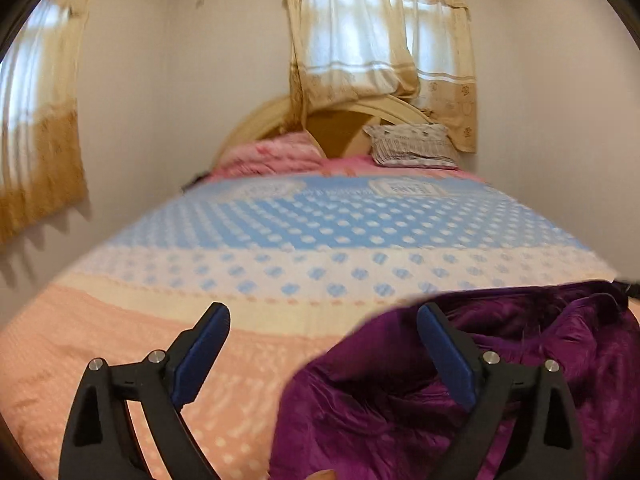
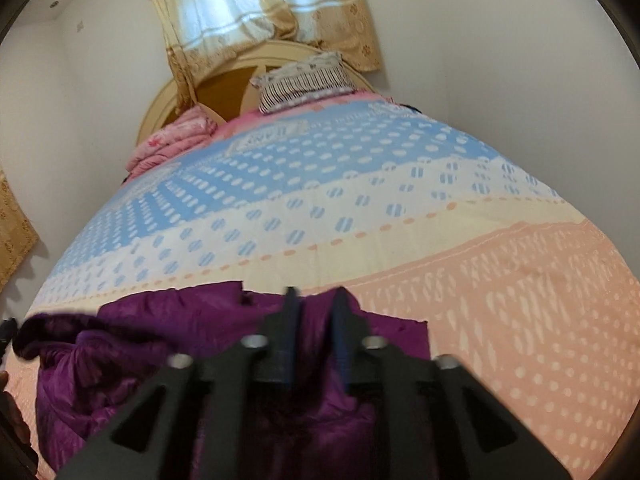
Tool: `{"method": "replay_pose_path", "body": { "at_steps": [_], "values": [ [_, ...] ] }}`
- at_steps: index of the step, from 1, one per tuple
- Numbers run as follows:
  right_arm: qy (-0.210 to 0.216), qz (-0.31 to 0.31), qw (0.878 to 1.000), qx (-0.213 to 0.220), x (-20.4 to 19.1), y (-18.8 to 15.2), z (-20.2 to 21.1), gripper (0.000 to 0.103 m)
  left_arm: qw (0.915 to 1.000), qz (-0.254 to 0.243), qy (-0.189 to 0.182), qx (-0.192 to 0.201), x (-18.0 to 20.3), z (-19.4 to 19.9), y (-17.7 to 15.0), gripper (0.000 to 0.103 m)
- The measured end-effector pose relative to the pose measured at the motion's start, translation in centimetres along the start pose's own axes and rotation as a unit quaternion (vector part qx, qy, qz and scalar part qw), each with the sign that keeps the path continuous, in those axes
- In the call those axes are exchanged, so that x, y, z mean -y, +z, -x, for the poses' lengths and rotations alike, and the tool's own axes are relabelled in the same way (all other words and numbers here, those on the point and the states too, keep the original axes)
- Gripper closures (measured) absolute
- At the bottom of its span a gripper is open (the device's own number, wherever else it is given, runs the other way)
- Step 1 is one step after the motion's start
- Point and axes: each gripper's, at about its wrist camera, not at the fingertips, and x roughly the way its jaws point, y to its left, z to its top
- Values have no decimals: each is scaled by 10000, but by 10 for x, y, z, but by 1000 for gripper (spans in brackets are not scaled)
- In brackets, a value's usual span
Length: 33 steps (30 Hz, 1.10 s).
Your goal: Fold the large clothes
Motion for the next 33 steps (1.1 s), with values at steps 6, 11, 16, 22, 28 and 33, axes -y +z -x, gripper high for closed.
{"method": "replay_pose_path", "body": {
  "at_steps": [6,11,16,22,28,33],
  "values": [
    [22,-155,9996,225,-9,16,11,18,9985,-530,137,-74,34,1,-9,8],
    [587,792,9944,-393,-68,-15,8,36,9955,-903,200,-188,64,-11,-18,8],
    [621,1597,9780,-1189,-111,-39,-21,42,9924,-1043,422,-492,70,-37,-19,8],
    [269,1749,9710,-1609,-110,-39,-60,35,9891,-980,535,-962,68,-72,-28,8],
    [-663,885,9888,-1002,-72,-22,-77,54,9781,-25,1499,-1444,34,-111,-38,8],
    [-612,876,9896,-959,-71,-30,-78,48,9795,-129,1316,-1519,43,-105,-34,8]
  ]
}}
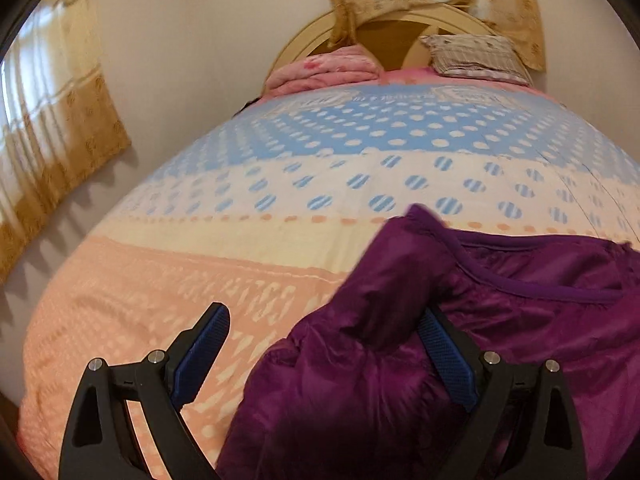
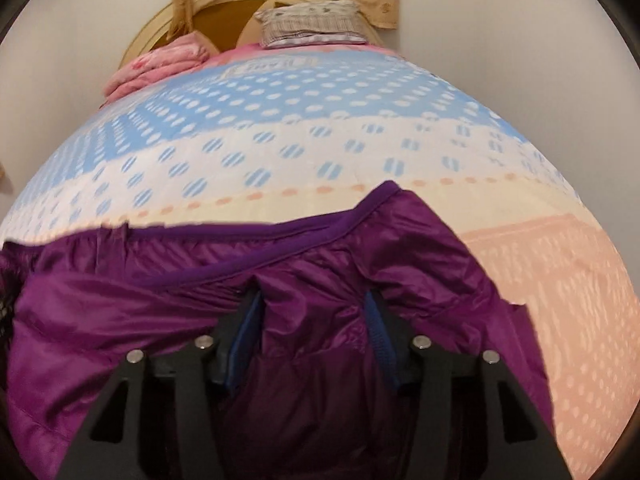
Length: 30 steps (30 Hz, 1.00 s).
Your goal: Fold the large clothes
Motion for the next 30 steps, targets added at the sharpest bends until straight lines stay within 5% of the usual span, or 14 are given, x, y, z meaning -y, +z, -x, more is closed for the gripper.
{"method": "replay_pose_path", "body": {
  "at_steps": [4,6,9,11,13,15,17,22,25,30],
  "values": [
    [538,-220,9982,140,-7,5,36,42,9969,-210,-415,635,6,46,3,8],
    [763,217,9967,165,-33,9,49,41,9944,-540,-333,846,19,49,2,7],
    [910,670,9934,197,-65,18,50,33,9971,-536,-162,506,23,23,0,7],
    [963,717,9925,-229,-73,14,28,24,9994,-322,-140,31,19,0,-5,7],
    [1122,960,9862,-745,-84,0,3,43,9995,-110,-245,-164,13,-8,-4,7],
    [945,1280,9851,-655,-95,-10,-4,77,9991,53,-370,-181,9,-4,5,7],
    [905,1047,9891,-508,-91,0,1,93,9990,166,-403,12,3,6,15,7],
    [255,1052,9930,475,-93,24,12,94,9992,87,-248,306,7,9,24,7],
    [389,893,9952,-54,-87,17,-25,94,9995,97,-259,-134,14,-21,19,7],
    [134,1077,9941,90,-93,6,-35,92,9979,157,-508,-360,21,-42,18,7]
  ]
}}
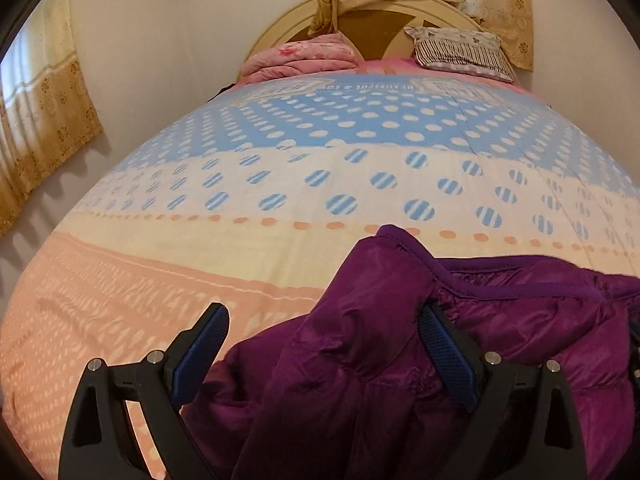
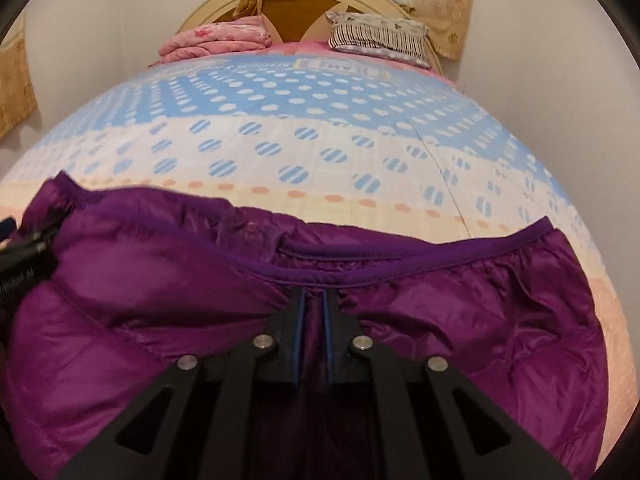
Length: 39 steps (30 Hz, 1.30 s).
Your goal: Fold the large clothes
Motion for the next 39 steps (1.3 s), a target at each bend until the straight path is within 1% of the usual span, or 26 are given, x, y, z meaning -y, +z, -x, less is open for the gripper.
{"method": "replay_pose_path", "body": {
  "at_steps": [2,4,8,12,14,24,29,36,39],
  "values": [
    [25,-86,10000,9,4,0,-3,91,9998,20,-78,-166,0,-7,-3,7],
    [144,-190,9997,-52,13,0,-5,90,9996,131,-147,-223,-4,-9,-4,5],
    [202,-216,9995,-73,12,-4,-1,89,9990,189,-237,-339,-6,-12,-7,4],
    [102,-132,9998,-116,7,-2,-4,89,9991,84,-120,-403,-2,-15,-8,2],
    [120,-138,9998,-125,8,-2,-7,89,9991,48,-77,-425,0,-18,-8,2],
    [174,-179,9996,-120,12,-4,-8,89,9990,0,-38,-454,1,-21,-9,1],
    [64,-78,9998,-144,10,-3,-8,89,9989,-11,-33,-463,2,-21,-9,1],
    [-311,267,9990,-173,-2,-3,-9,88,9987,-160,61,-489,6,-21,-7,1],
    [-330,288,9989,-178,-1,-2,-9,88,9986,-139,30,-502,5,-22,-7,1]
  ]
}}
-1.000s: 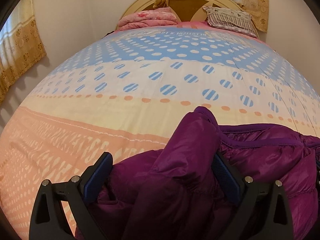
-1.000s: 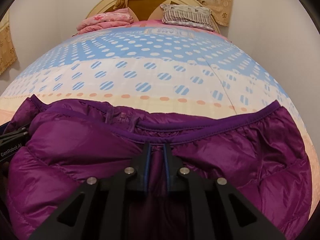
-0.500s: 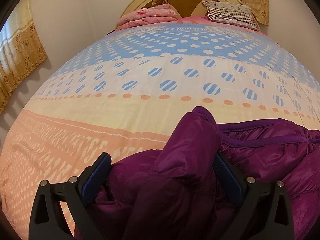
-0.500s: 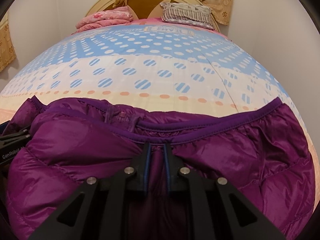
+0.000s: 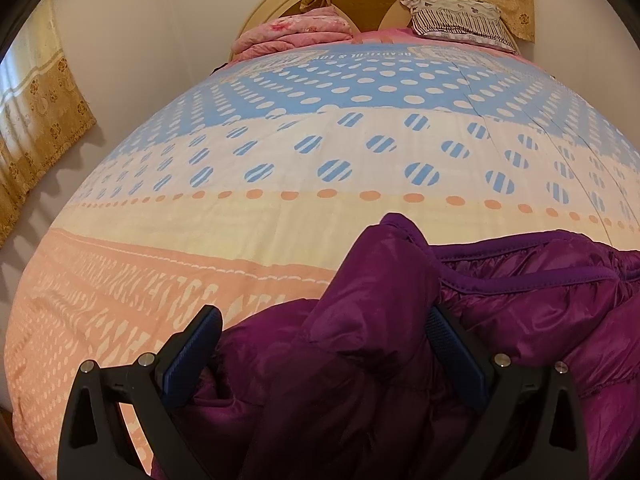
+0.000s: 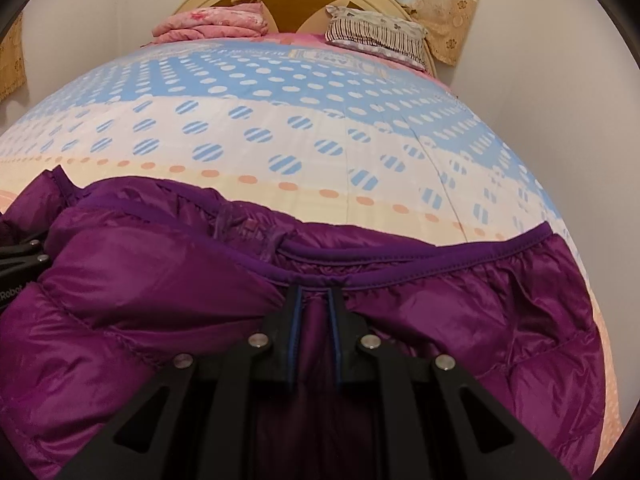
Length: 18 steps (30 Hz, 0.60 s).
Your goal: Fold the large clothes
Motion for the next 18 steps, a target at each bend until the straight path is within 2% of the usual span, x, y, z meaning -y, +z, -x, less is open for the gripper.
{"method": "replay_pose_path", "body": {
  "at_steps": [5,7,8,9,10,11,12,13,14,15,16,17,18],
  "values": [
    [18,-4,10000,-1,-1,0,0,88,10000,0,-46,-75,-1,3,1,1],
    [198,-65,9998,-39,3,2,4,85,9997,136,-93,-177,-12,13,1,1],
    [309,-151,9994,-102,7,3,7,79,9992,304,-187,-191,-21,23,1,1],
    [414,-324,9985,-163,13,4,13,64,9986,395,-314,-134,-27,34,0,1],
    [470,-465,9977,-176,16,3,18,55,9980,425,-470,6,-32,47,-1,1],
    [538,-663,9962,-150,20,3,28,36,9975,447,-525,175,-37,63,-4,1],
    [642,-824,9945,-21,22,2,40,22,9969,491,-535,312,-40,75,-8,1],
    [657,-868,9940,105,20,1,48,19,9959,497,-604,462,-40,84,-14,1],
    [496,-806,9954,177,15,-1,56,19,9957,456,-621,520,-38,89,-18,1],
    [276,-724,9968,195,9,-3,61,19,9963,390,-560,530,-34,91,-23,1],
    [262,-696,9970,237,2,-8,64,19,9968,329,-485,545,-30,91,-27,1],
    [340,-671,9970,199,-3,-11,62,19,9973,221,-396,579,-22,89,-33,1],
    [248,-566,9981,23,-11,-17,55,20,9980,69,-305,552,-14,85,-39,1]
  ]
}}
